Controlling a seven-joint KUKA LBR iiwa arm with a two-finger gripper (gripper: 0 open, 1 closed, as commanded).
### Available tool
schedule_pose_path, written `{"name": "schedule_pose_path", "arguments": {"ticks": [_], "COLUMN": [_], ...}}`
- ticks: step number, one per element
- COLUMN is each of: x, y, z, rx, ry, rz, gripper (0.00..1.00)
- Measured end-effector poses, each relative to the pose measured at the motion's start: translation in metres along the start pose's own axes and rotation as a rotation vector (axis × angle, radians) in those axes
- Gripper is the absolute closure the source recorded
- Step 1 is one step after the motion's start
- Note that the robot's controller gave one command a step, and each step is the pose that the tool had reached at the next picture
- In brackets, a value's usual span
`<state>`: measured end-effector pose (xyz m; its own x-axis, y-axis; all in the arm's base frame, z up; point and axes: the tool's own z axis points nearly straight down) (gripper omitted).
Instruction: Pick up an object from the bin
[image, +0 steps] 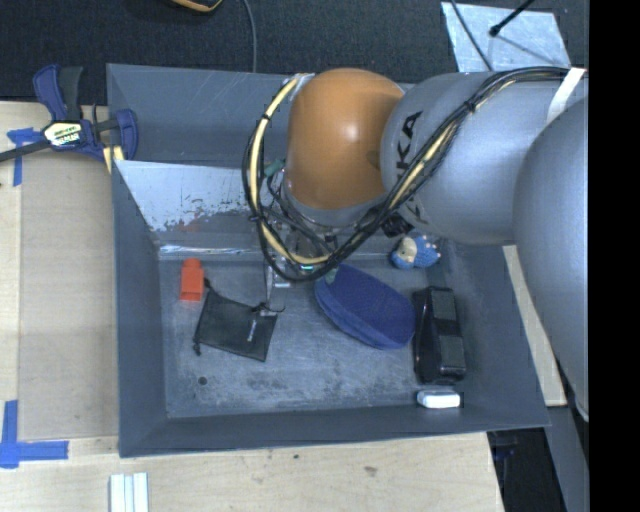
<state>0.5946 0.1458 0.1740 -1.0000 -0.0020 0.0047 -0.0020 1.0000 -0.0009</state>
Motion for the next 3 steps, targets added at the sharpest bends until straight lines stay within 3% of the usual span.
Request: {"name": "schedule_pose_path", "arguments": {"ticks": [1, 2, 3], "x": [0.039, 0.067, 0.082], "y": [0.009, 0.036, 0.024], "z": [0.107, 0.073, 0.060], "rx": [0.000, -0.003, 0.000], "ry": [-0.001, -0.004, 0.000], "rz": [0.225, 0.320, 0.589], "gripper": [0.00, 0.00, 0.00]}}
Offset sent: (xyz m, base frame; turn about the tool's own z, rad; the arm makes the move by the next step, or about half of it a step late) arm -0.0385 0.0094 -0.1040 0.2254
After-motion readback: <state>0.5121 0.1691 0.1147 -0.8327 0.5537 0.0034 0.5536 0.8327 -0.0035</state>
